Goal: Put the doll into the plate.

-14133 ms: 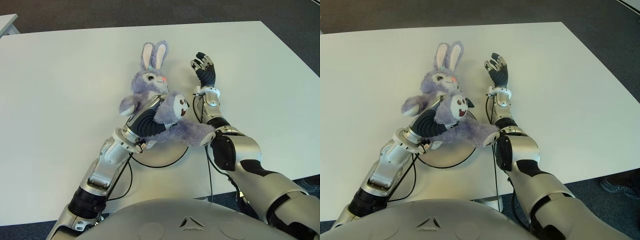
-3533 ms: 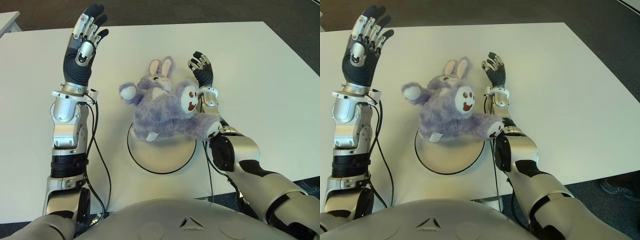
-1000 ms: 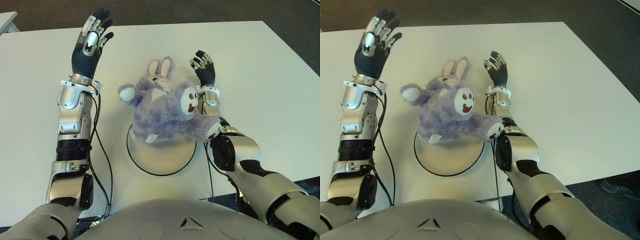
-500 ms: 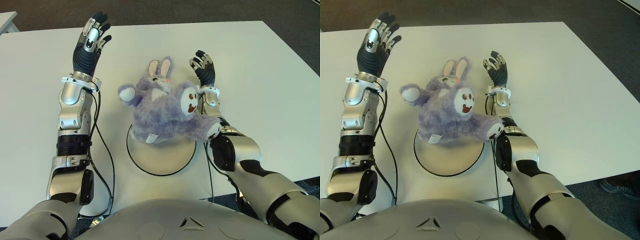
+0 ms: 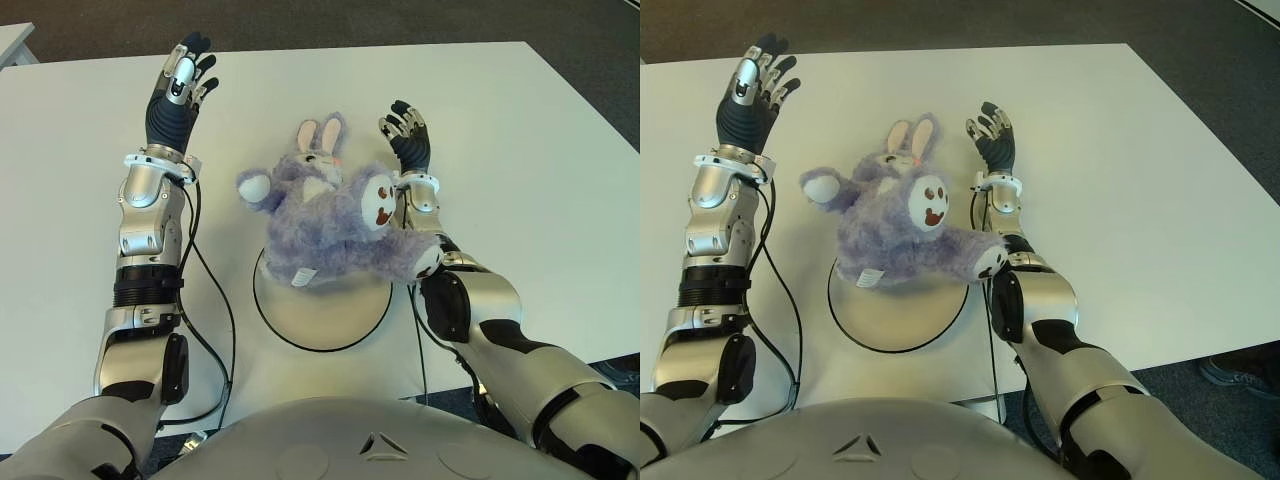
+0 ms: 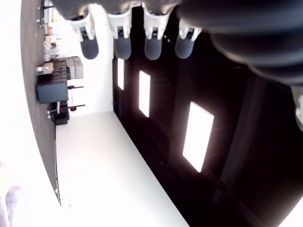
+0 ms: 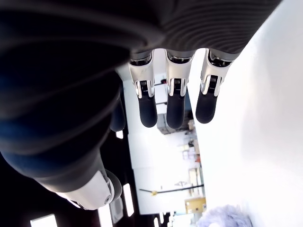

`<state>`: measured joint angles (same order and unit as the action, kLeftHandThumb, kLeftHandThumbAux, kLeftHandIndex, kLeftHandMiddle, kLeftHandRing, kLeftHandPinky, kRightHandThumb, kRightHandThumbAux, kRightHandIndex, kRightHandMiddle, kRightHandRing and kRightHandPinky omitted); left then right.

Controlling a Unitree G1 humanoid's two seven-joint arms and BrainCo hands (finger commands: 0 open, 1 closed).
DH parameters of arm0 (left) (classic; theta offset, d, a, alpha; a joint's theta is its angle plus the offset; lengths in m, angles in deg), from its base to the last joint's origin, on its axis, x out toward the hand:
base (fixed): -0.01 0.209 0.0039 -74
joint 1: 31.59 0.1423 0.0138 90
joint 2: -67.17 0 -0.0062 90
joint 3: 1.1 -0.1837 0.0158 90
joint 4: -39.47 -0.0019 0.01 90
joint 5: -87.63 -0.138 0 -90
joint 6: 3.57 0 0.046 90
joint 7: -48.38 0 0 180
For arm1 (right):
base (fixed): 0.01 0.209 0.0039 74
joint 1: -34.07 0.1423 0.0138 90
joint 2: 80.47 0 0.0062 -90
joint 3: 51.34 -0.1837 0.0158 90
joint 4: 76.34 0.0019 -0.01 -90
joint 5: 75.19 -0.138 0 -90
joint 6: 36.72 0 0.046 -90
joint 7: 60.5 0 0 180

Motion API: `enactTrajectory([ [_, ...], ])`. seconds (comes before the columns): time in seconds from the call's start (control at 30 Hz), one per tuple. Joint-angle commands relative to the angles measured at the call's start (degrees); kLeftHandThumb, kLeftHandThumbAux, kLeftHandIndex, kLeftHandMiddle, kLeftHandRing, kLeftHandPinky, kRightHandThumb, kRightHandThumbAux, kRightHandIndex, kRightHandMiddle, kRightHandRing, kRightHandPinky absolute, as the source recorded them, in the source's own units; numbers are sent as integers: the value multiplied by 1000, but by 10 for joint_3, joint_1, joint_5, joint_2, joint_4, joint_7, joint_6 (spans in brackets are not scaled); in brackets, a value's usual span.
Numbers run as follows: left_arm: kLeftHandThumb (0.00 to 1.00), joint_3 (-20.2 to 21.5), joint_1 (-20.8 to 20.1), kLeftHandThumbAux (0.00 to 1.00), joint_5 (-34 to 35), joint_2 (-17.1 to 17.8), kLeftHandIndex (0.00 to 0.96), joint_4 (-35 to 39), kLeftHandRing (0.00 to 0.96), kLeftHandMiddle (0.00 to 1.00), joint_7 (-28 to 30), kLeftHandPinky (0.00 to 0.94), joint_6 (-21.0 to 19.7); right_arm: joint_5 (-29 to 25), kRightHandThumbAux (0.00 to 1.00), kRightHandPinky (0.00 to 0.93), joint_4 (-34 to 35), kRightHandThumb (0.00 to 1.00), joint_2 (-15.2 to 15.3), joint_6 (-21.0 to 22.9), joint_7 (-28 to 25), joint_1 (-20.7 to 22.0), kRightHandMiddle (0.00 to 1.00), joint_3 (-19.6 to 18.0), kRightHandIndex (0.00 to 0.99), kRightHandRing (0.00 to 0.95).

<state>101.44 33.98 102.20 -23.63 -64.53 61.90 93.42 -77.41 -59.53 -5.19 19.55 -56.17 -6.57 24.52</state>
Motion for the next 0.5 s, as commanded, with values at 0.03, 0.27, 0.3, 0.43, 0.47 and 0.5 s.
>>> enactTrajectory([
  [0.03, 0, 4, -13, 316, -7, -2, 0, -23, 0, 0, -11, 0, -5, 0, 799, 184, -8, 449, -2, -4, -1, -18, 165, 0, 184, 150],
  [0.27, 0, 2, -19, 310, -15, -2, 0, -46, 0, 0, -17, 0, -2, 1, 801, 192, -8, 430, -1, -3, -1, -18, 166, 1, 183, 155],
  [0.3, 0, 2, -20, 310, -17, -2, 0, -49, 0, 0, -18, 0, -1, 1, 801, 192, -8, 430, -1, -3, -1, -18, 166, 1, 183, 155],
  [0.43, 0, 3, -25, 306, -24, -3, 0, -63, 8, 0, -24, 0, 2, 1, 796, 196, -8, 418, -1, -3, 0, -18, 165, 0, 185, 157],
  [0.47, 0, 3, -27, 306, -25, -4, 0, -66, 8, 0, -27, 0, 1, 1, 795, 196, -8, 418, -1, -3, 0, -18, 165, 0, 186, 157],
  [0.5, 0, 3, -29, 304, -26, -4, 0, -71, 11, 0, -29, 0, -1, 0, 794, 192, -8, 418, -1, -3, -1, -18, 165, 0, 186, 156],
])
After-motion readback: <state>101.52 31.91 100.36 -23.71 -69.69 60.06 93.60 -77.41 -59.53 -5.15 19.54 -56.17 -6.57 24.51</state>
